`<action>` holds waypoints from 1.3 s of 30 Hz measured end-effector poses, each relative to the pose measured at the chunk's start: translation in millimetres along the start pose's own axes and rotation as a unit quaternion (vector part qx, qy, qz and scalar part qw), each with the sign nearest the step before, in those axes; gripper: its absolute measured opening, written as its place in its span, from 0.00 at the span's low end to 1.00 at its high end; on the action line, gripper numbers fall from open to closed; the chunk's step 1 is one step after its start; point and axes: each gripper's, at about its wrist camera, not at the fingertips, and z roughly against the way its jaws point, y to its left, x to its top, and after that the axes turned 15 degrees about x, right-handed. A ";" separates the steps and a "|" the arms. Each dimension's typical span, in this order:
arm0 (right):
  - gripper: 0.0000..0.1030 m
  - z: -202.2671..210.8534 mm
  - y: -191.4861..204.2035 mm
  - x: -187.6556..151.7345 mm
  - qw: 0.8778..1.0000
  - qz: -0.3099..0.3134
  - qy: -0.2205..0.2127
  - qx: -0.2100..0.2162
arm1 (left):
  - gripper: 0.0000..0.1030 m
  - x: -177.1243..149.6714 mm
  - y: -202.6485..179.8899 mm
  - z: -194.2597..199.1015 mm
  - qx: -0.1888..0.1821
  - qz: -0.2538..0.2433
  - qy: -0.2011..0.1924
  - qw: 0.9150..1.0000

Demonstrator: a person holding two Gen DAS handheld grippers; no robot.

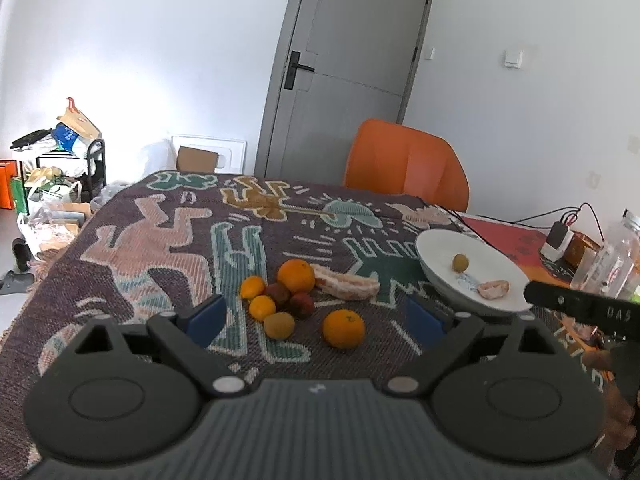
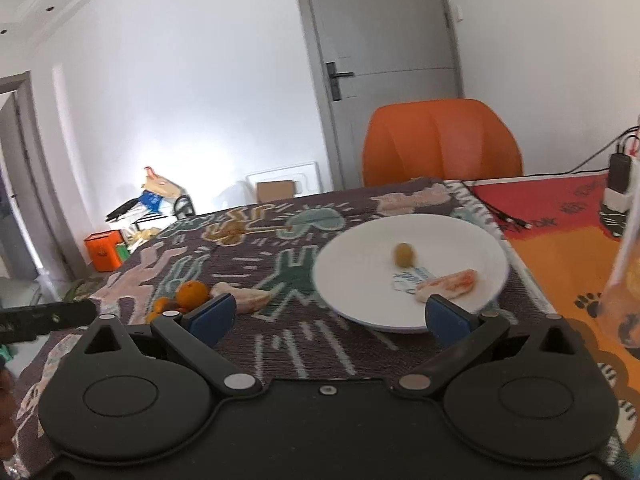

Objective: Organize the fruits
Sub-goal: 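Move both open tools from the plate back toward the fruit pile, then grasp a large orange with the right tool while the left tool grasps a small orange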

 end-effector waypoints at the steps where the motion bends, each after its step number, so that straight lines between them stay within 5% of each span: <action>1: 0.99 -2.3 1.7 0.0 1.000 0.000 0.002 0.002 | 0.90 -1.2 1.3 -1.5 0.000 0.000 0.000 1.000; 39: 0.60 -112.4 64.9 -12.8 0.985 0.028 0.129 0.115 | 0.39 -4.2 50.7 -64.4 0.017 0.056 0.053 0.997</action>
